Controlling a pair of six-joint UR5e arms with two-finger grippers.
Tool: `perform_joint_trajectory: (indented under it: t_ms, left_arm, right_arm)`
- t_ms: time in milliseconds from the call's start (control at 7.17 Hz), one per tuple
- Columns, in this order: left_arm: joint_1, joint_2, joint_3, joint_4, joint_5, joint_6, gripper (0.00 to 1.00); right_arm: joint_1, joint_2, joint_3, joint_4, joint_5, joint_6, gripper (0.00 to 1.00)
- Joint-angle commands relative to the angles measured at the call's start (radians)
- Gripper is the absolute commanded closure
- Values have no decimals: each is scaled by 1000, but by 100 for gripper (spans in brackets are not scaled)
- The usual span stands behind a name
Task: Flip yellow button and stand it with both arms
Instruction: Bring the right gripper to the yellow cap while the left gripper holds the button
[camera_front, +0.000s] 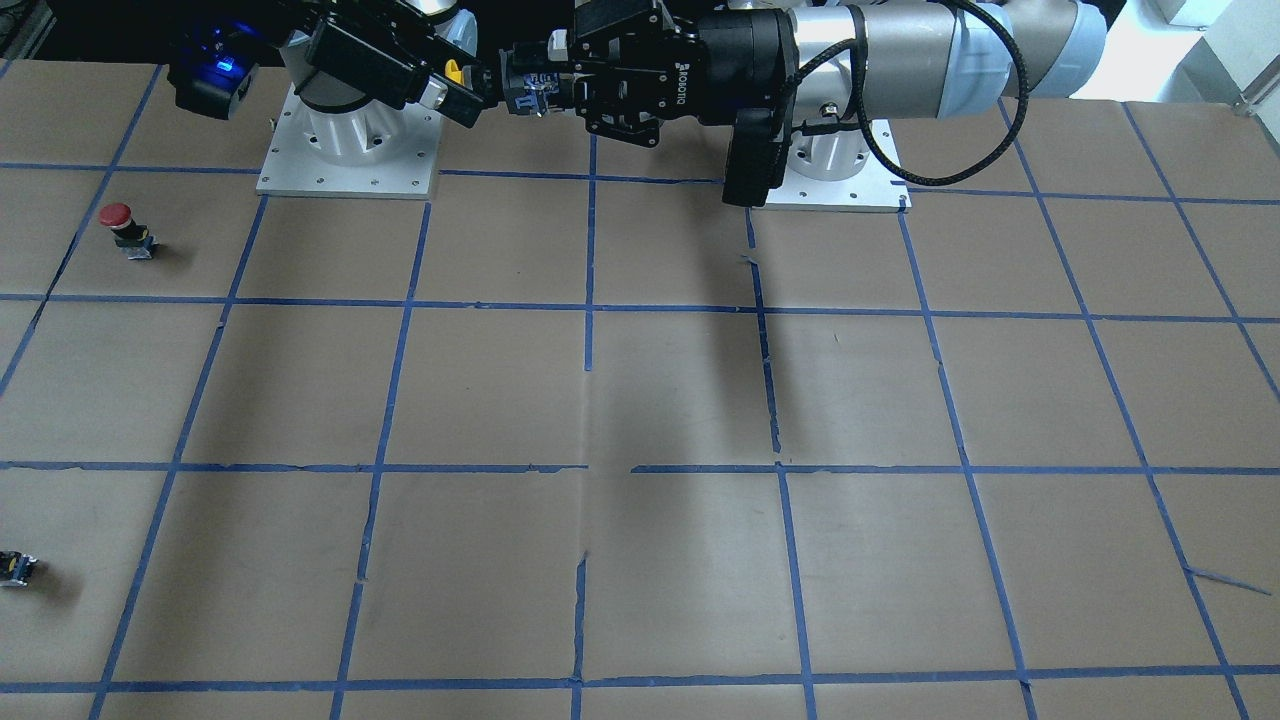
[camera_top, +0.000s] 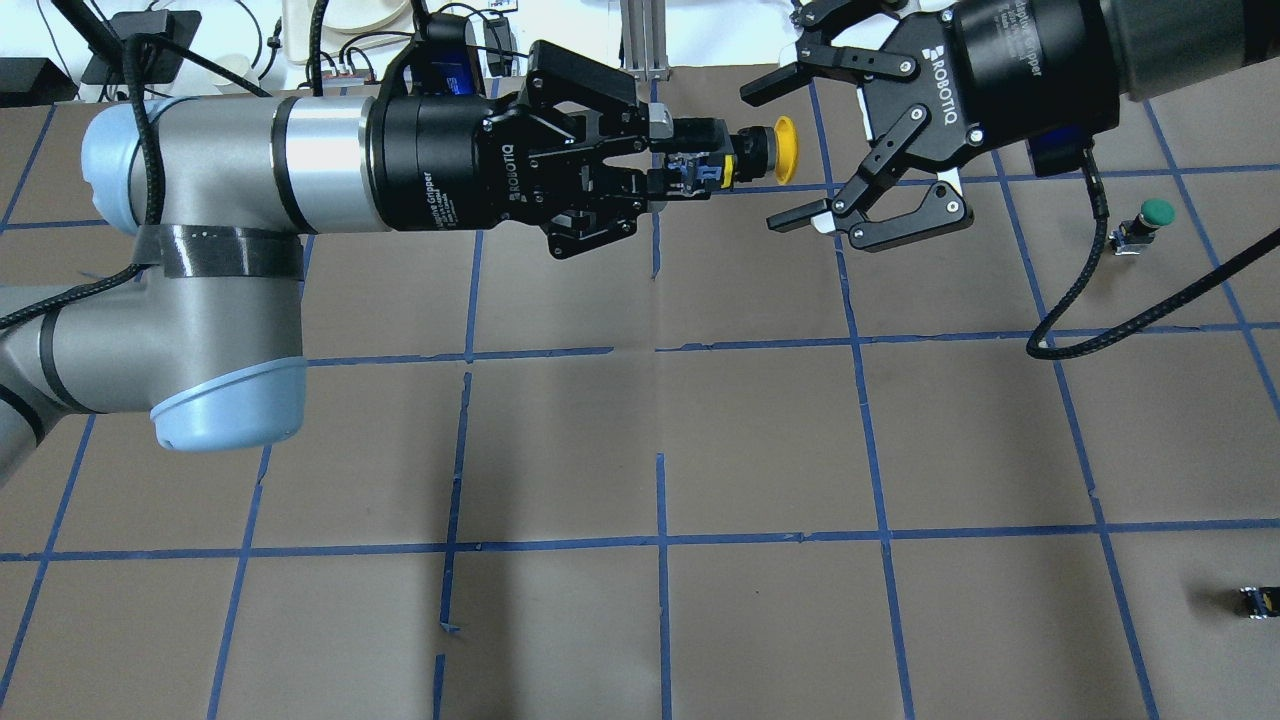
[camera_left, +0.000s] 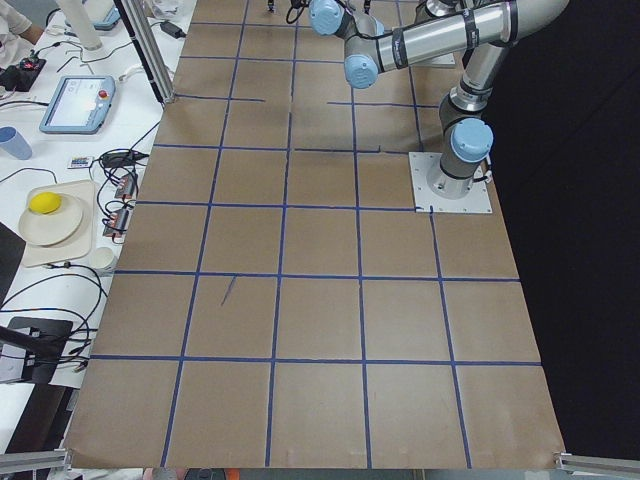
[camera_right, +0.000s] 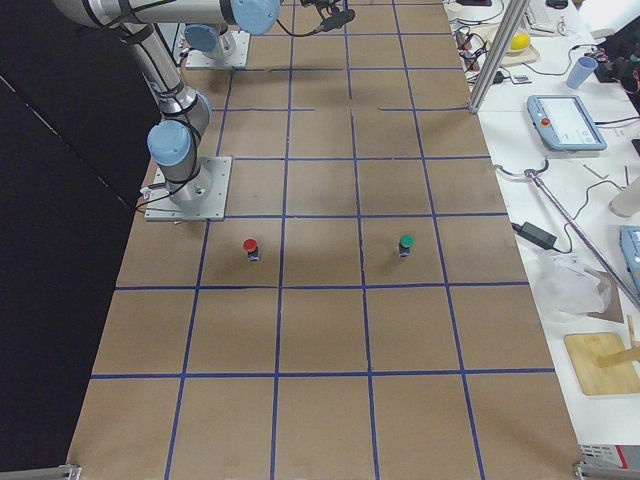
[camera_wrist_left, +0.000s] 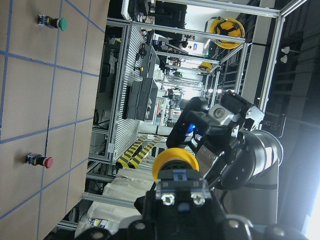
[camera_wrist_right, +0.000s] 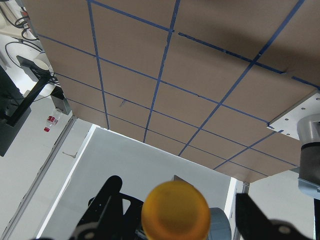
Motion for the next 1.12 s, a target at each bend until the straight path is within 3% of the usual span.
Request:
perform_joint_trajectory:
  t_ms: [0,140,279,558,698,977]
  left_arm:
    - [-1,0,-1,0,0,-1,76]
    - [-1,1,-2,0,5,-2,69]
    - [-1,3,-1,0,5,-7,69]
    - [-1,4,-2,0,5,-8,64]
    - [-2,1,1,2,11,-2,5]
    - [-2,-2,2,17,5,-22,0]
  right_arm:
    - [1,-2,1,2,4,0,34]
    - [-1,-2,0,34,10,-1,56]
    - [-1,-2,0,36,10,-3,71]
    - [-1,-2,0,38,12,-6,86]
    - [-1,-2,0,38,13,-6,87]
    - [-1,-2,0,36,12,-6,89]
